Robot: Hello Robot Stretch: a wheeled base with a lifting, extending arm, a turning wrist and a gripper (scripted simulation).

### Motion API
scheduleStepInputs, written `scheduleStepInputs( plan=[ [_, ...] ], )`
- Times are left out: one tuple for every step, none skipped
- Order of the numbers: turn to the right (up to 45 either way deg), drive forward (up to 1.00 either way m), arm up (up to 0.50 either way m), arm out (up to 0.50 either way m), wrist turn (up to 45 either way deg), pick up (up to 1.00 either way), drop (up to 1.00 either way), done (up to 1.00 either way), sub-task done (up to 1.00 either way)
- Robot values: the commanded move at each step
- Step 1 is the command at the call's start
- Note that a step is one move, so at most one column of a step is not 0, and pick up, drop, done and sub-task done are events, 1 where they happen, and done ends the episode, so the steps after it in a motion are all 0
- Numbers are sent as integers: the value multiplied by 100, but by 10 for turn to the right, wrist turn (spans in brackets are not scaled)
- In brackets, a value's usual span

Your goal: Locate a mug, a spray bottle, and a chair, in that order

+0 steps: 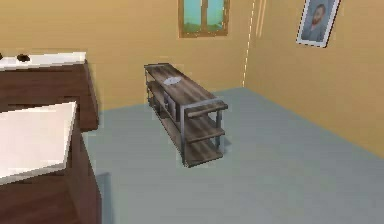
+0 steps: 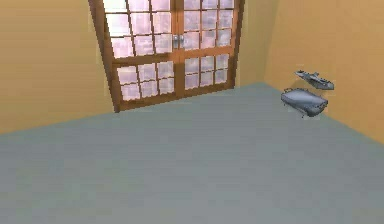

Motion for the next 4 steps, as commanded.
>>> scheduleStepInputs(
  plan=[
    [90,0,0,0,0,0,0,0,0],
    [0,10,0,0,0,0,0,0,0],
    [-450,0,0,0,0,0,0,0,0],
    [-210,0,0,0,0,0,0,0,0]
  ],
)
